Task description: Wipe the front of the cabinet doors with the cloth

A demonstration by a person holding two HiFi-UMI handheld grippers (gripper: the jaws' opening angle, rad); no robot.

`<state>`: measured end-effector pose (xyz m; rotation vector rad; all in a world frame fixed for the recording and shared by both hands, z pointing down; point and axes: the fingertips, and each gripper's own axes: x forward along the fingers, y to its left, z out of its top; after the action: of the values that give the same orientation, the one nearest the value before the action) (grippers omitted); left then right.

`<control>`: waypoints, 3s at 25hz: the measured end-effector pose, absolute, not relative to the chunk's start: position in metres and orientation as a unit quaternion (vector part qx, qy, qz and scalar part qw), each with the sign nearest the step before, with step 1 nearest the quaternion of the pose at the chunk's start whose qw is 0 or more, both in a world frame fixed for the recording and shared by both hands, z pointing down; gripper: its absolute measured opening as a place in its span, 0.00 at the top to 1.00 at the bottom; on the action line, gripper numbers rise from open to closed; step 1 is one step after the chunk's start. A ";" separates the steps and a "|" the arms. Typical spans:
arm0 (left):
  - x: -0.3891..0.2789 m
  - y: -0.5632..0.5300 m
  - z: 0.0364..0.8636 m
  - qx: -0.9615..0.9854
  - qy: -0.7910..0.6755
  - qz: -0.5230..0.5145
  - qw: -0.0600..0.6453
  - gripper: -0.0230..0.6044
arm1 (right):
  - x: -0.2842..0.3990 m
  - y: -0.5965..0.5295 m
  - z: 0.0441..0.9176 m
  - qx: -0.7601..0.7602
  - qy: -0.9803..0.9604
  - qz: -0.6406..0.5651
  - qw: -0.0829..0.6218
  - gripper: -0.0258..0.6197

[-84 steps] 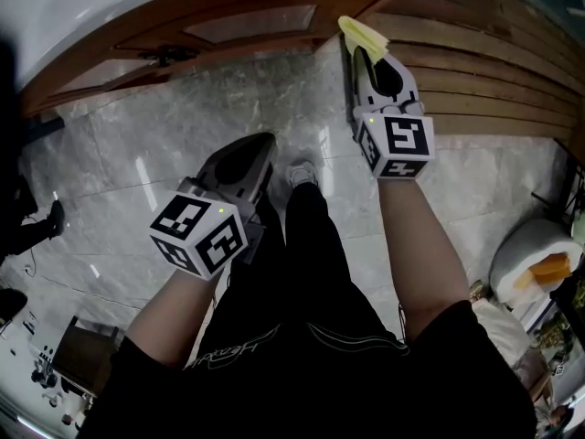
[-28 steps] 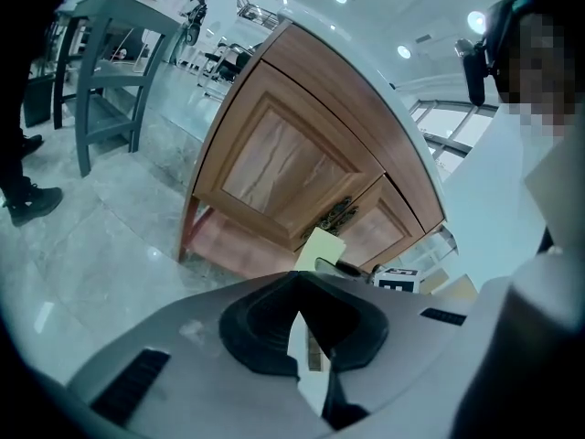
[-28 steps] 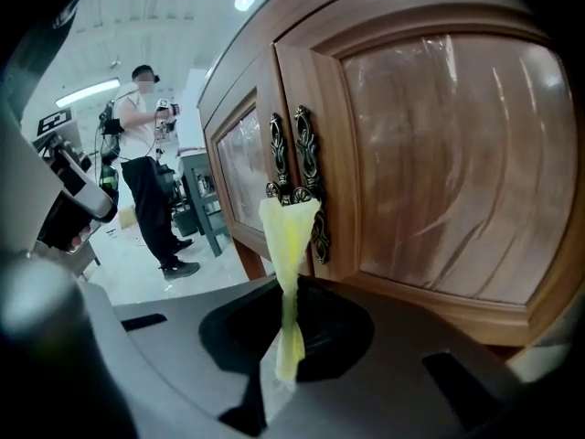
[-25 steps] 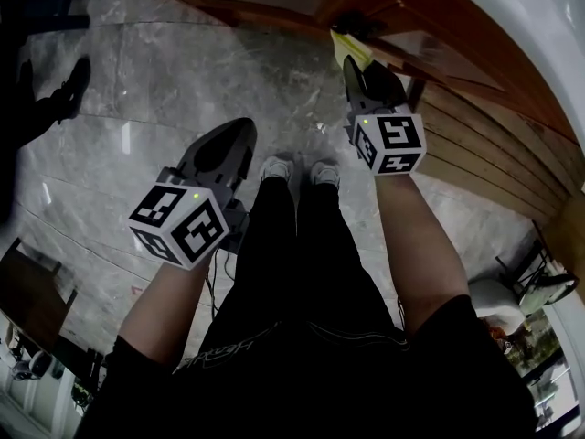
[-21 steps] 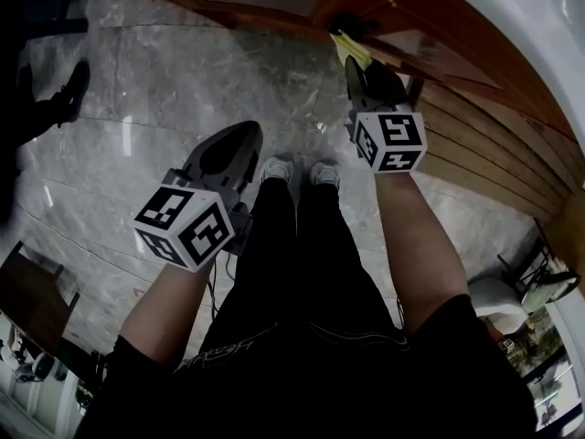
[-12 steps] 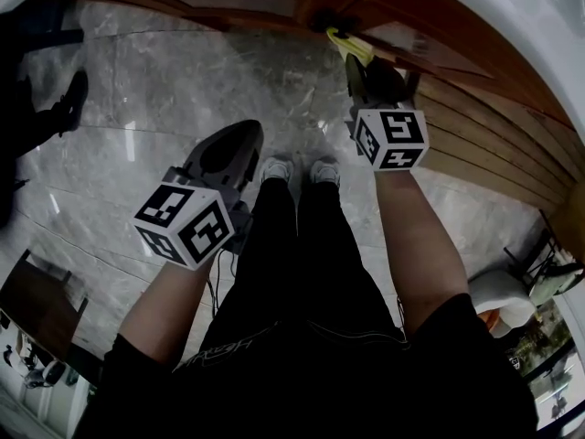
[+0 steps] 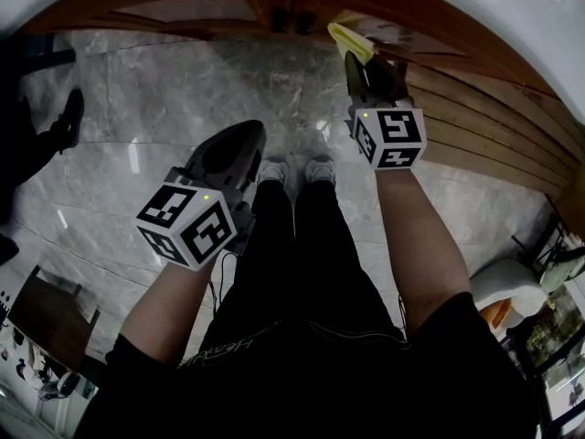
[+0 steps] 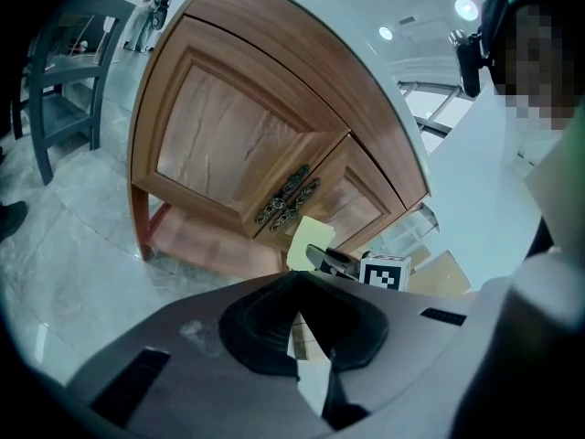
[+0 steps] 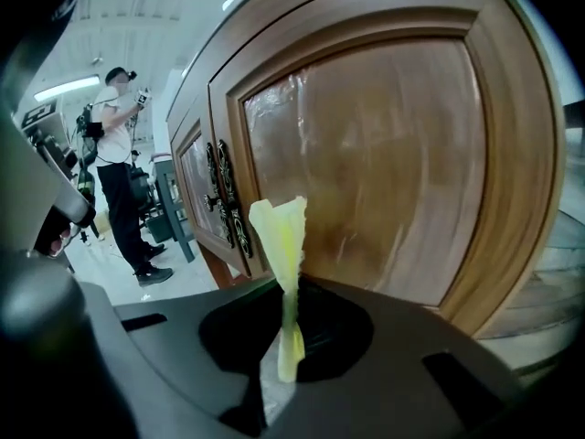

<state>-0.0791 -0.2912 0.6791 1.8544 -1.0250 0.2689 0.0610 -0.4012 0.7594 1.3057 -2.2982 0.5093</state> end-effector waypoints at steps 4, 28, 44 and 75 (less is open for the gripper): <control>-0.062 -0.288 0.679 0.765 -0.411 0.117 0.482 0.95 | 0.082 -0.399 0.759 0.487 -0.824 0.187 0.222 0.90; 0.024 -0.282 0.671 0.786 -0.378 0.138 0.470 0.95 | 0.211 -0.378 0.752 0.557 -0.778 0.195 0.214 0.90; 0.076 -0.263 0.628 0.797 -0.380 0.125 0.452 0.95 | 0.249 -0.316 0.675 0.490 -0.815 0.247 0.185 0.90; -0.034 0.044 0.225 0.930 -0.302 0.046 0.205 0.95 | 0.046 0.071 0.226 0.279 -0.937 0.200 0.064 0.90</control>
<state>-0.0345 0.0436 0.2255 2.5910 -0.8427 0.1296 0.0465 0.0709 0.2262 0.8438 -2.8287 0.6032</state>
